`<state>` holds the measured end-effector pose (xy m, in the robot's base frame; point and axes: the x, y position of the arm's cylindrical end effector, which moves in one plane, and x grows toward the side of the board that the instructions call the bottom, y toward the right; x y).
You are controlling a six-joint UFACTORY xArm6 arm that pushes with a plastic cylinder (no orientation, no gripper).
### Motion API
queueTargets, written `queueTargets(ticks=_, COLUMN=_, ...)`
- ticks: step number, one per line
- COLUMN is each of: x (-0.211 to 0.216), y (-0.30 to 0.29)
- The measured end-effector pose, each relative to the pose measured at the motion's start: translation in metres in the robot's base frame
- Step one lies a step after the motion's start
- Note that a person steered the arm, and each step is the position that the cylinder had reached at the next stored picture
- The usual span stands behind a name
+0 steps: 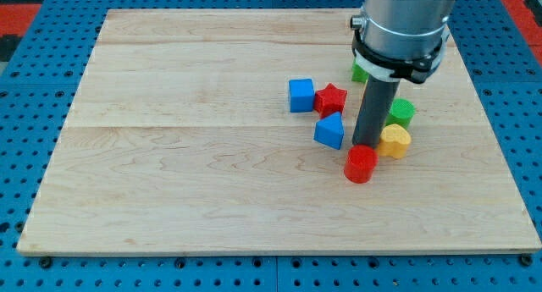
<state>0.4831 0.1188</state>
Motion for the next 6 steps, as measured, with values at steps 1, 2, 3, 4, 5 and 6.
queueTargets(ticks=1, x=0.028, y=0.007)
queueTargets(ticks=2, x=0.036, y=0.039)
queueTargets(ticks=3, x=0.009, y=0.093)
queueTargets(ticks=4, x=-0.043, y=0.097)
queueTargets(ticks=5, x=-0.048, y=0.095)
queueTargets(ticks=6, x=-0.051, y=0.089)
